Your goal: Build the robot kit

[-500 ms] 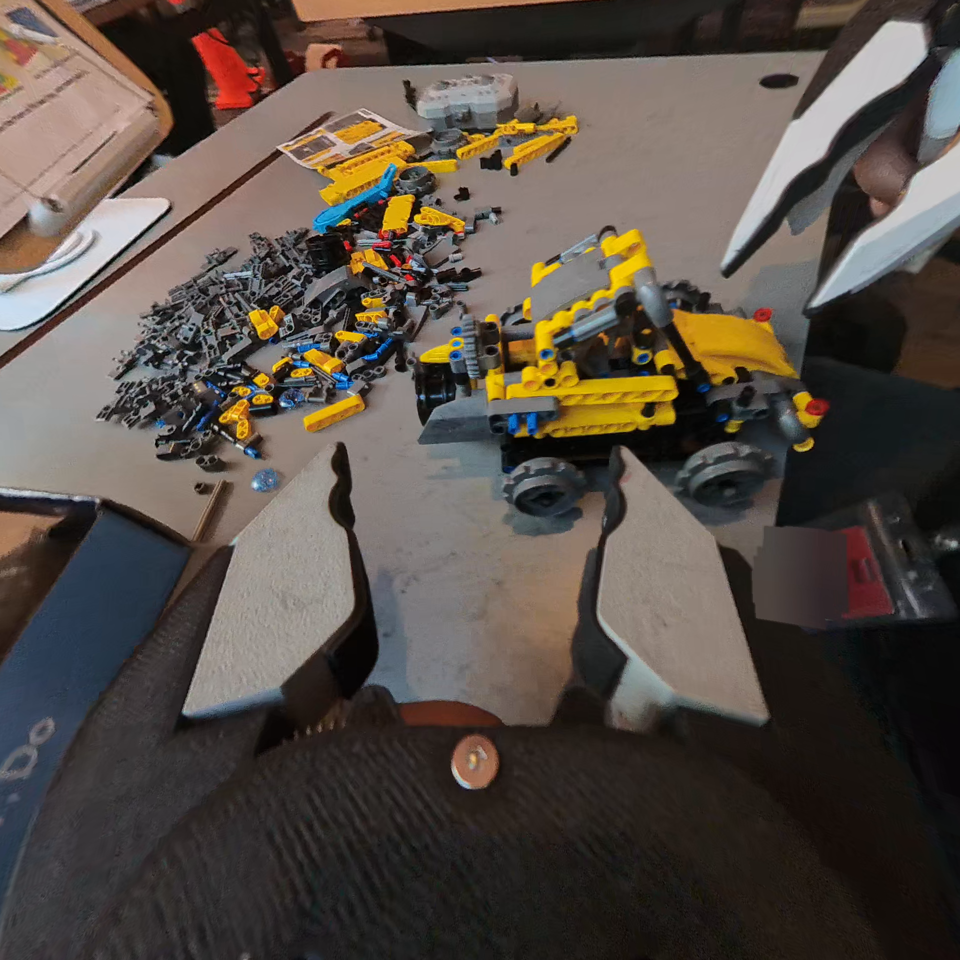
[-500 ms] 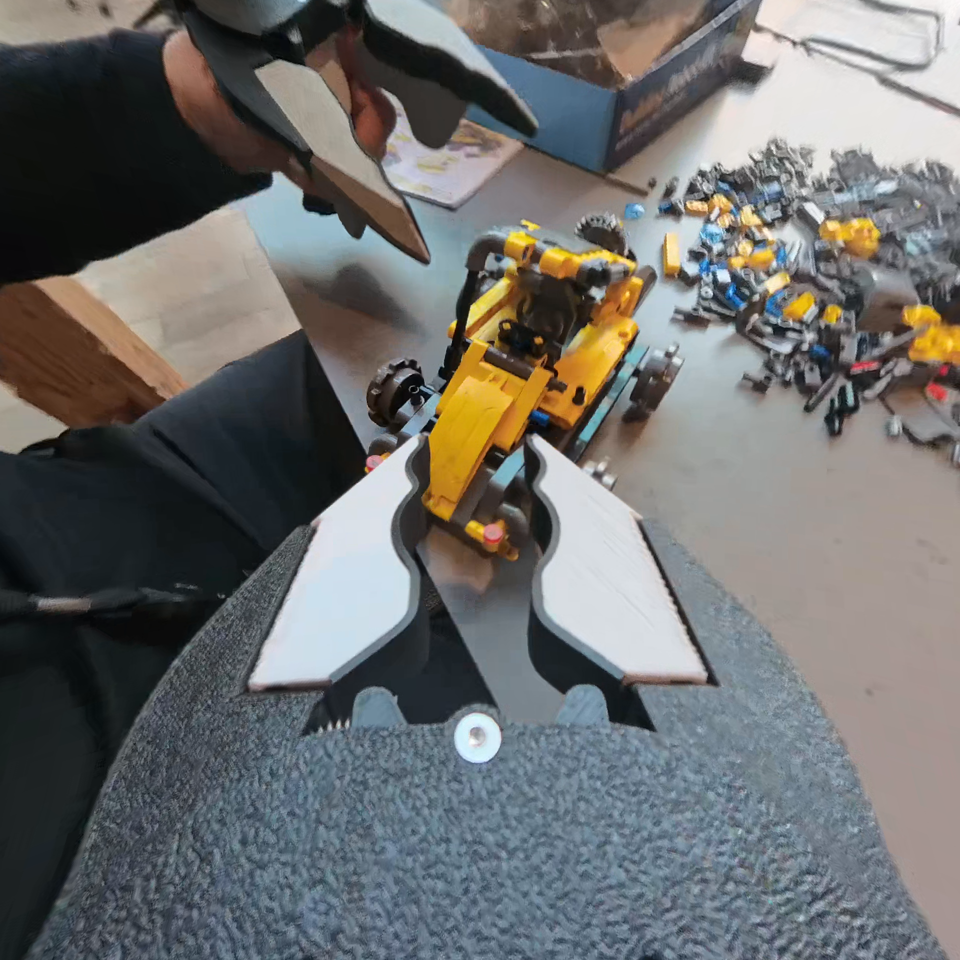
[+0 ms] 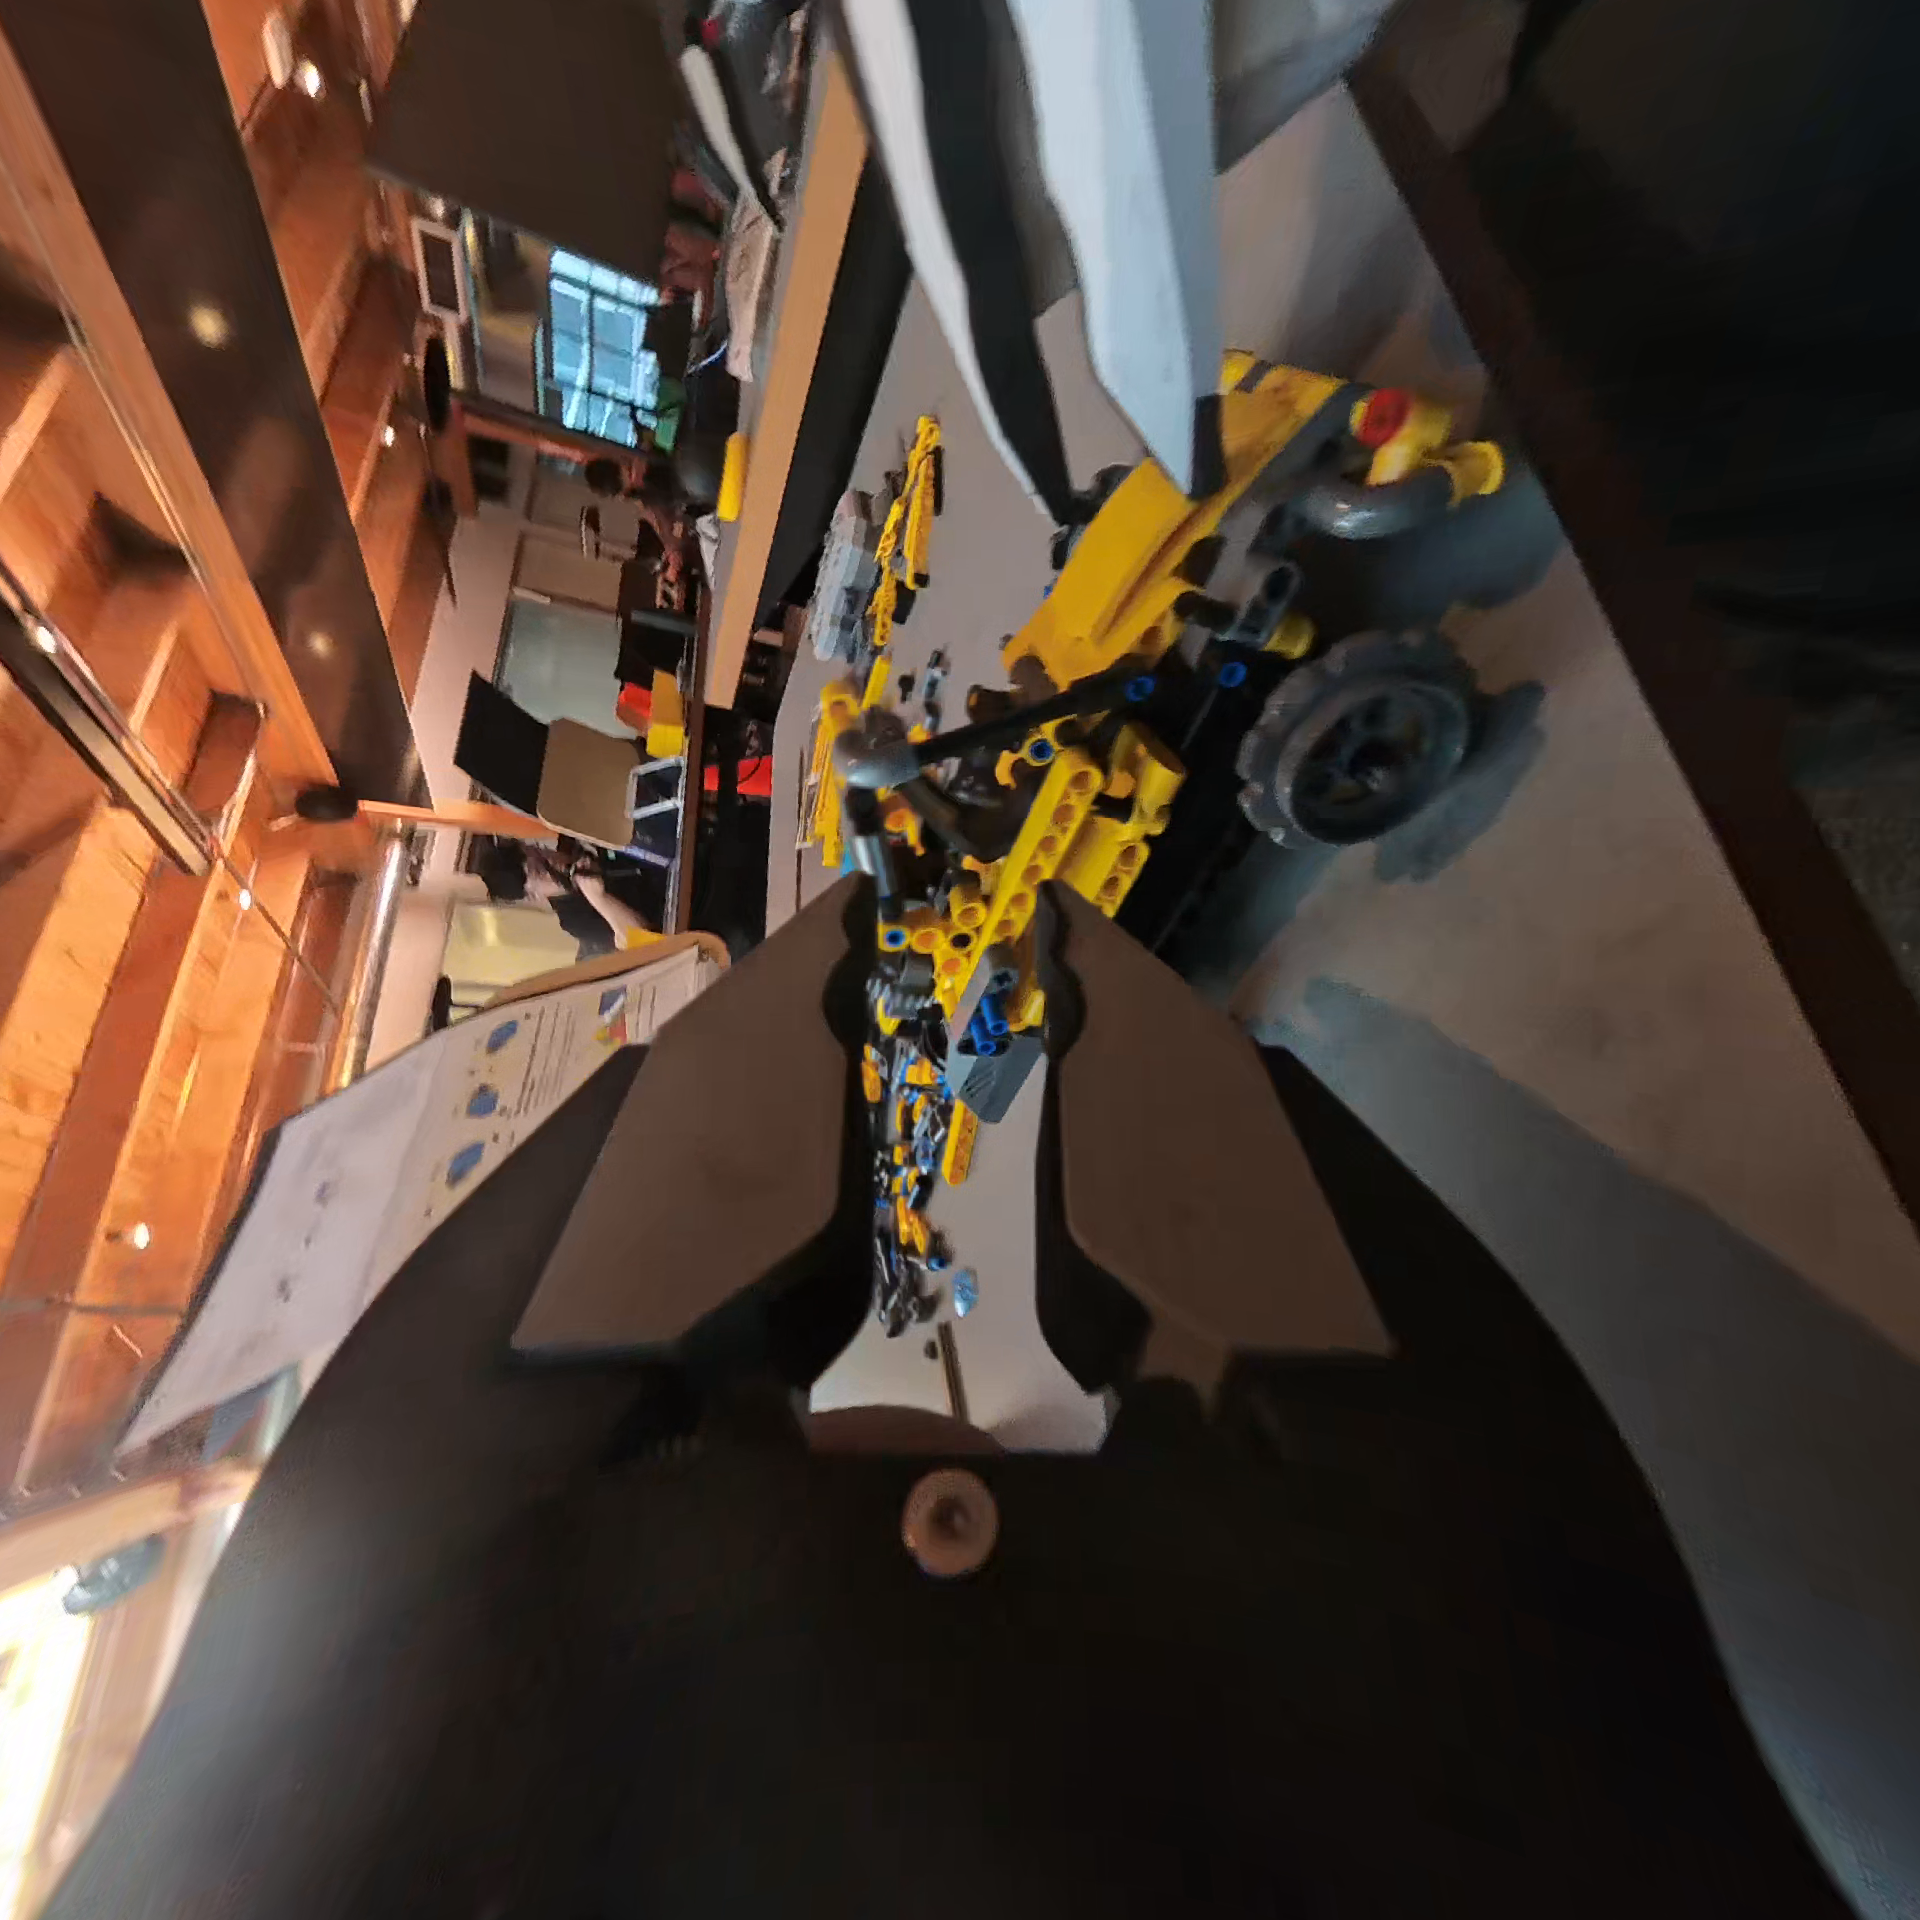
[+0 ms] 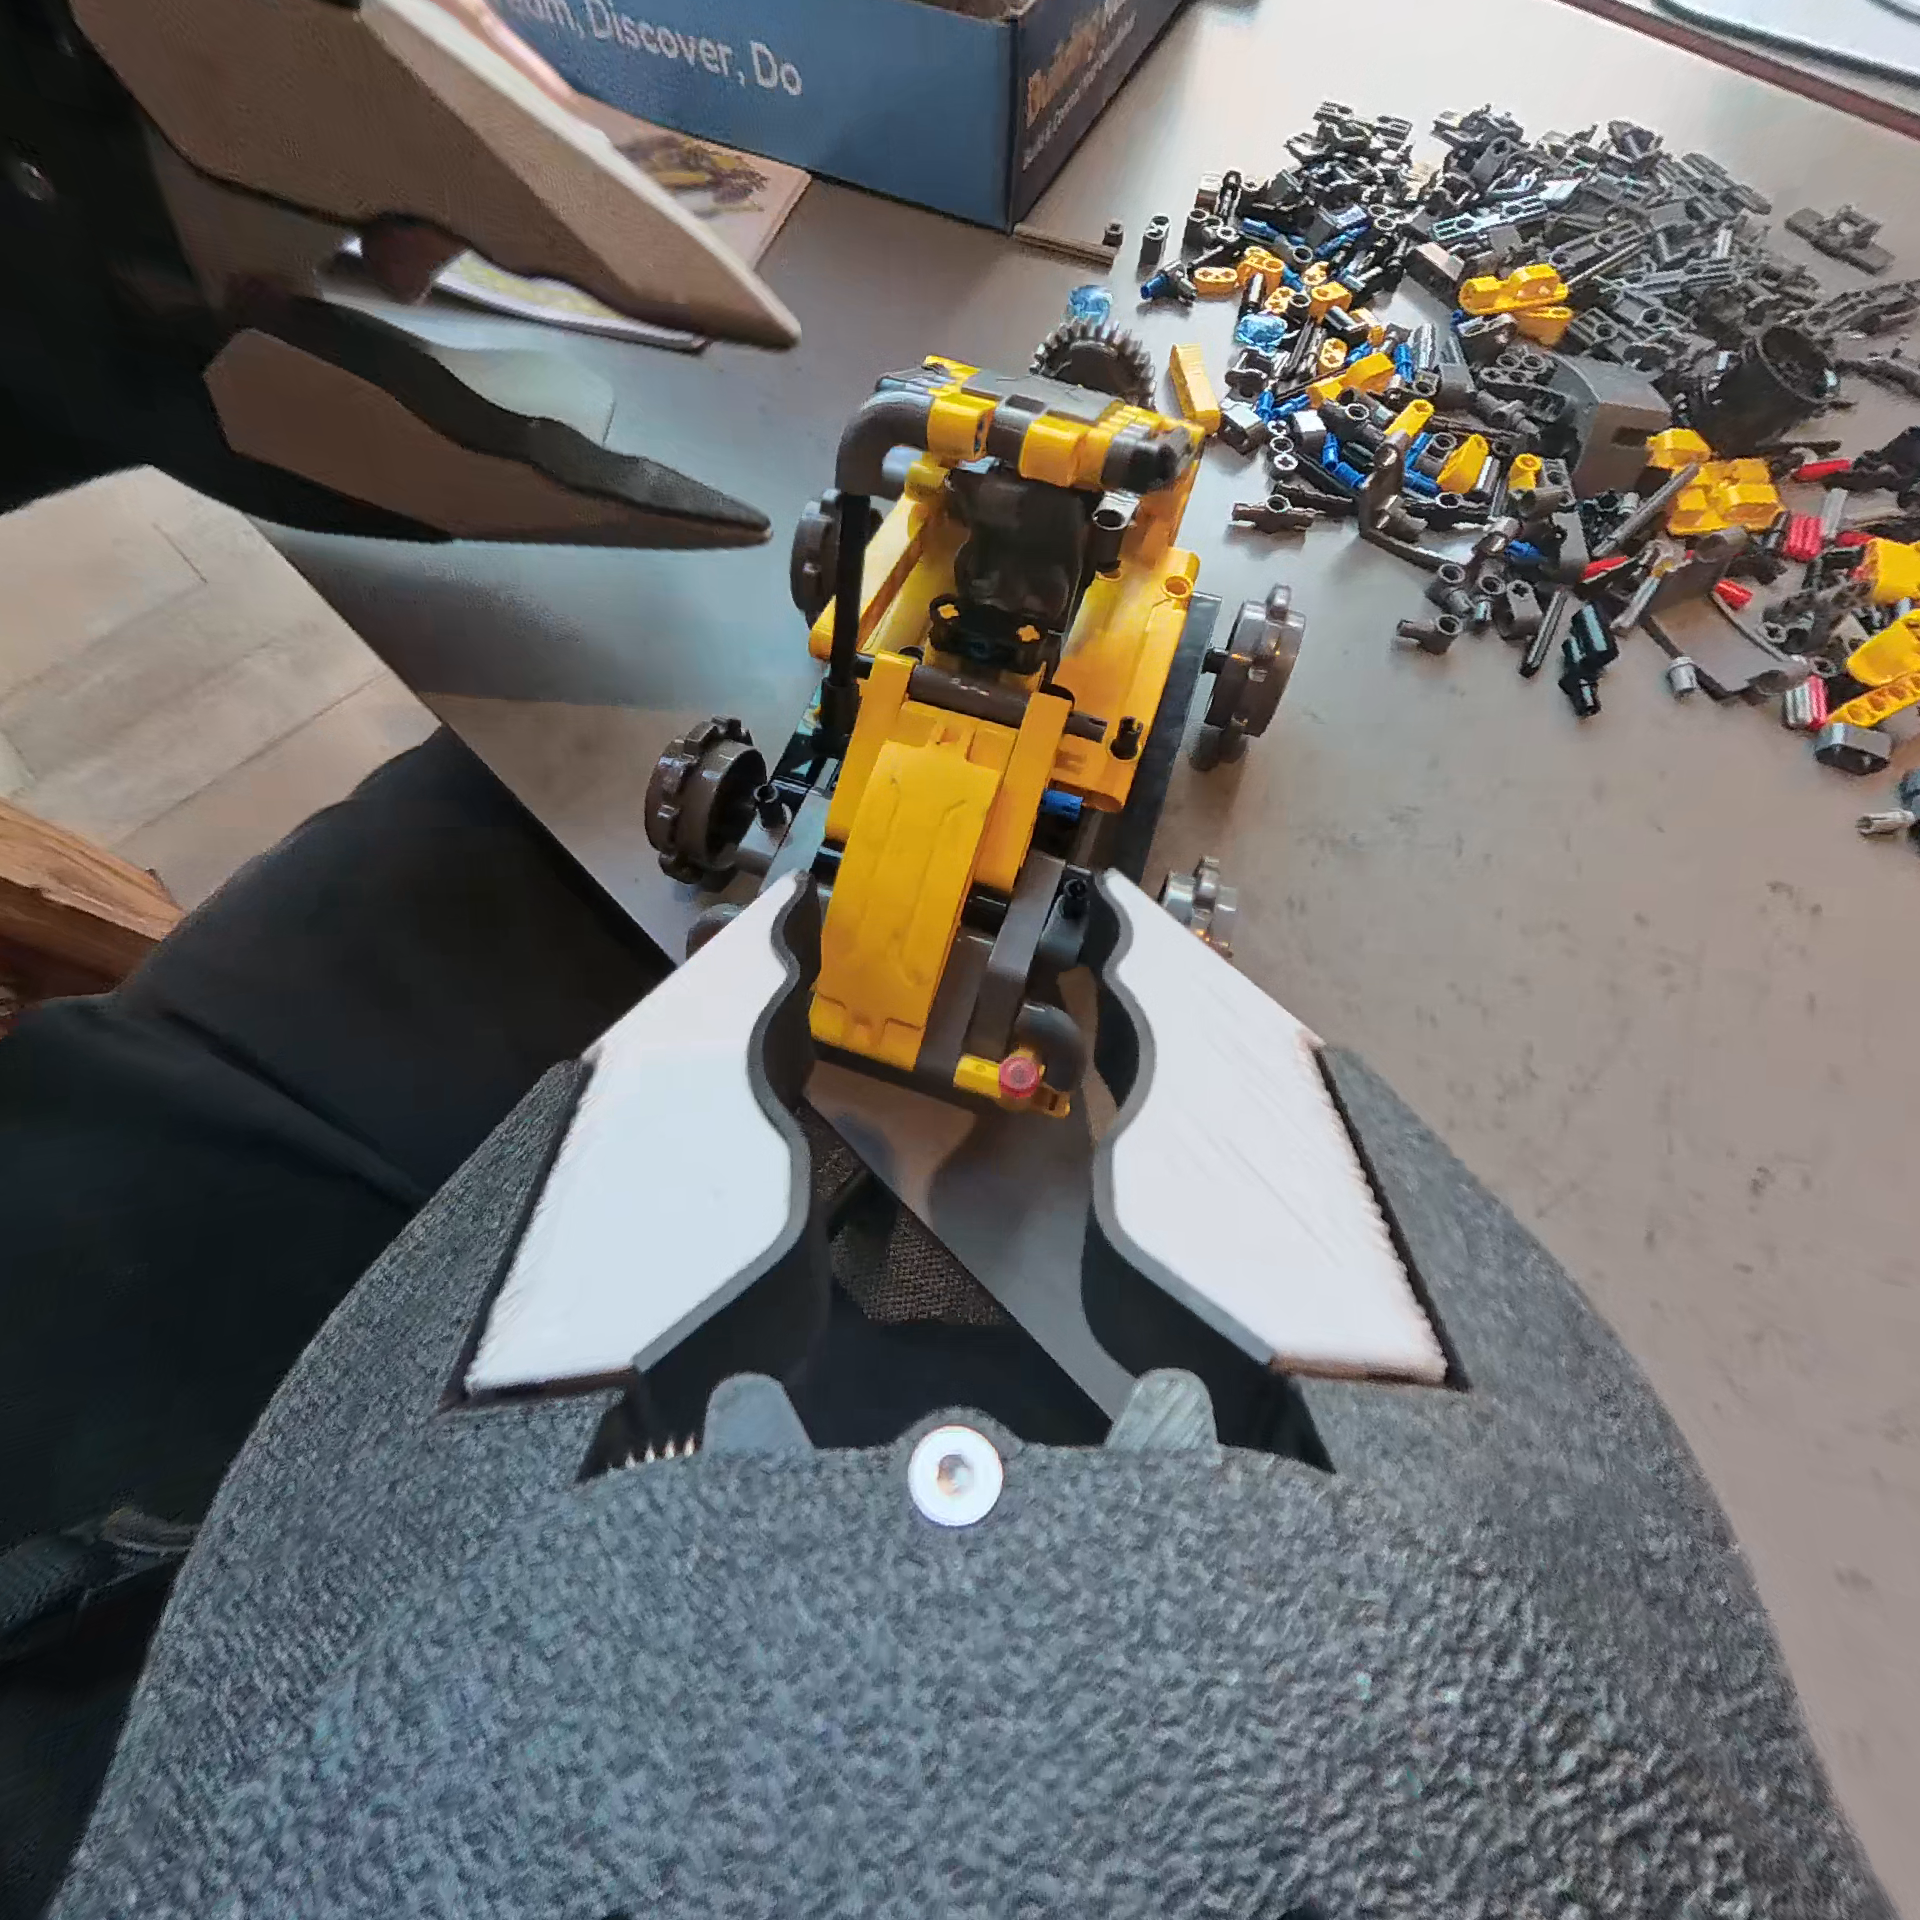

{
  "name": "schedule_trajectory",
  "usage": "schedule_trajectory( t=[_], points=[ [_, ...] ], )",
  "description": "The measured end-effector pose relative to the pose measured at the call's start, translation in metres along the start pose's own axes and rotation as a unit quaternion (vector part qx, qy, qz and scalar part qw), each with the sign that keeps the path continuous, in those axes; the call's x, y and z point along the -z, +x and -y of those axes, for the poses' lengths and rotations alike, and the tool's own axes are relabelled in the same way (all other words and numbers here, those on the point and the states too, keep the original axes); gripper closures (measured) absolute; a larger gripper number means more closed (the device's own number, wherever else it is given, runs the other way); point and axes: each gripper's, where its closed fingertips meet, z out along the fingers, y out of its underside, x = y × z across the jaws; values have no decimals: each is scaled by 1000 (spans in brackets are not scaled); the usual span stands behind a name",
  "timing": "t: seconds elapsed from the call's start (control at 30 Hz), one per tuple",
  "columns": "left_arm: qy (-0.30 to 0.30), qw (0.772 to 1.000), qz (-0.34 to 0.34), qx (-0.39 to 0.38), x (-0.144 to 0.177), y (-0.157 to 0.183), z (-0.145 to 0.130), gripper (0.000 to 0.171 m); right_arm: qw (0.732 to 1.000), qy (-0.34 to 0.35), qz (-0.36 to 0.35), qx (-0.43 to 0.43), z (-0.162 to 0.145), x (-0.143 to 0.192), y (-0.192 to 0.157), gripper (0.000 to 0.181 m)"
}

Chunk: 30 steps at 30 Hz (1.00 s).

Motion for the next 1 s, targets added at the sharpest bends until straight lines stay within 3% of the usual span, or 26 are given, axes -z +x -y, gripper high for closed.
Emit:
schedule_trajectory(
  t=[0.13, 0.2, 0.37, 0.53, 1.0],
  points=[
    [11, 995, -11, -97, -12, 12, -2, 159, 1000, -1, -24, -4, 4, 0, -2, 136],
    [8, 991, 1, -133, -20, 11, -7, 158, 999, -5, -35, -6, 4, -1, -3, 138],
    [41, 983, -14, -180, -31, 19, -4, 165, 999, -27, -31, -13, 2, -11, -6, 142],
    [37, 984, -10, -172, -35, 18, -6, 167, 999, -33, -26, -30, 4, -14, -1, 144],
    [9, 988, 7, -156, -38, 17, -11, 167, 996, 50, -15, -71, 11, -26, 13, 149]
  ],
)
